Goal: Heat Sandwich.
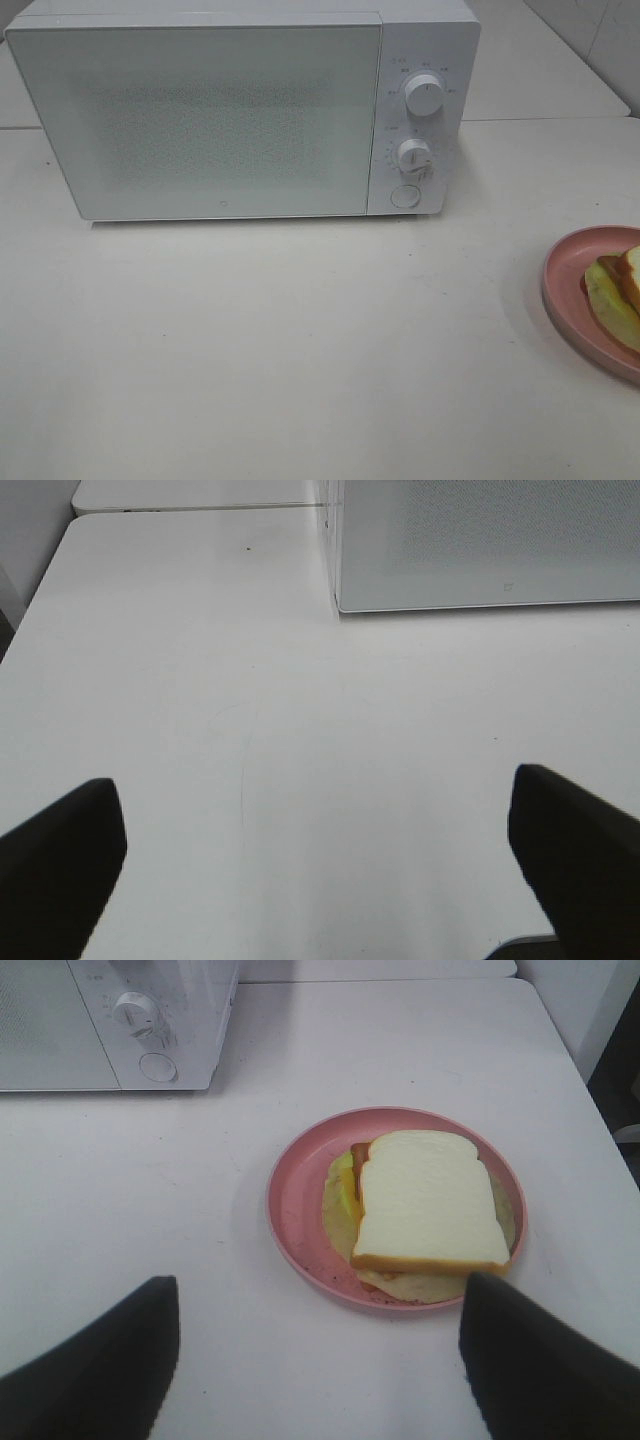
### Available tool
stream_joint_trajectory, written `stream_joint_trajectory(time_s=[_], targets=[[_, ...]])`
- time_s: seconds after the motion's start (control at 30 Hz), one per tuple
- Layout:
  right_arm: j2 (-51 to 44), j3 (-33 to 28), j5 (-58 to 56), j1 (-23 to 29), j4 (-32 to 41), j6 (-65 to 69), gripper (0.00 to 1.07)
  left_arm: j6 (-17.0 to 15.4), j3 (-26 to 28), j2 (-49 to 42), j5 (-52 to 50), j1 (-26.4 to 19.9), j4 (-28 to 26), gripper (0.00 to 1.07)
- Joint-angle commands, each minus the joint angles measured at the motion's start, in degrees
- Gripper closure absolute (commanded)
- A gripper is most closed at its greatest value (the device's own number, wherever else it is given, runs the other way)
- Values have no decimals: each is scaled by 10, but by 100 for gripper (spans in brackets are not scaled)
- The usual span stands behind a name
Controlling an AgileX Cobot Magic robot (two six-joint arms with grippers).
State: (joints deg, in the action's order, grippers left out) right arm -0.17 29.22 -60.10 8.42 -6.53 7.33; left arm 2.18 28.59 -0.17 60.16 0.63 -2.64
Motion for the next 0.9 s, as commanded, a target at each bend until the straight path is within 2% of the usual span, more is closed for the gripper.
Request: stream_joint_trajectory(time_s=[0.03,0.9], targets=[[-13,-1,6,-5,-1,-2,32,-2,-3,-14,-8,0,-5,7],[-13,-1,6,-5,-1,-2,32,-2,-3,-14,-8,0,-5,7]])
